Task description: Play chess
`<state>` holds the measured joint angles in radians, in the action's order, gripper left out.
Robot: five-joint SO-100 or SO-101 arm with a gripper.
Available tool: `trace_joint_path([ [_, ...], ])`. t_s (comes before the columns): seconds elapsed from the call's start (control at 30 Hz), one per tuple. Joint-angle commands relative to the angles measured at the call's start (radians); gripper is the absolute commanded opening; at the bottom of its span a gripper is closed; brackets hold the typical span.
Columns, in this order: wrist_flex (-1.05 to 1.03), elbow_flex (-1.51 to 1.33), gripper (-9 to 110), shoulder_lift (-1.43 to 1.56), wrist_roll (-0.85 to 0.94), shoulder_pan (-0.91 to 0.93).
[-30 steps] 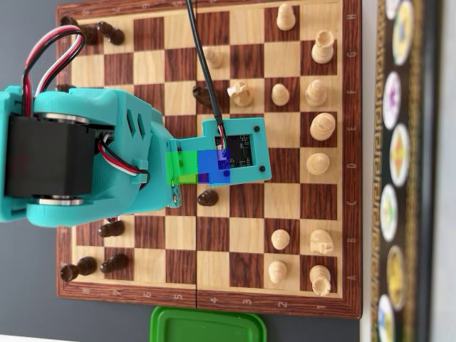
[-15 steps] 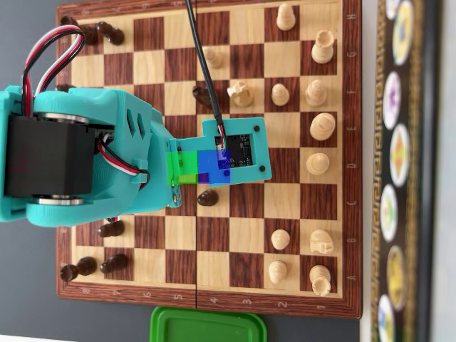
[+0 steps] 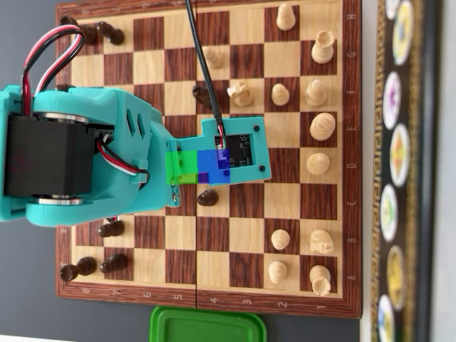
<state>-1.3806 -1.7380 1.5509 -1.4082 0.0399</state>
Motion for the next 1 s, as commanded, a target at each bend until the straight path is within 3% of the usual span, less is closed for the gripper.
trace_joint_path([
  [0.0,0.008,0.018,12,0.048,0.003,-0.009],
  [0.57,0.0,0.006,12,0.161,0.005,0.003],
  [0.97,0.011,-0.184,12,0.462,-0.006,0.051],
])
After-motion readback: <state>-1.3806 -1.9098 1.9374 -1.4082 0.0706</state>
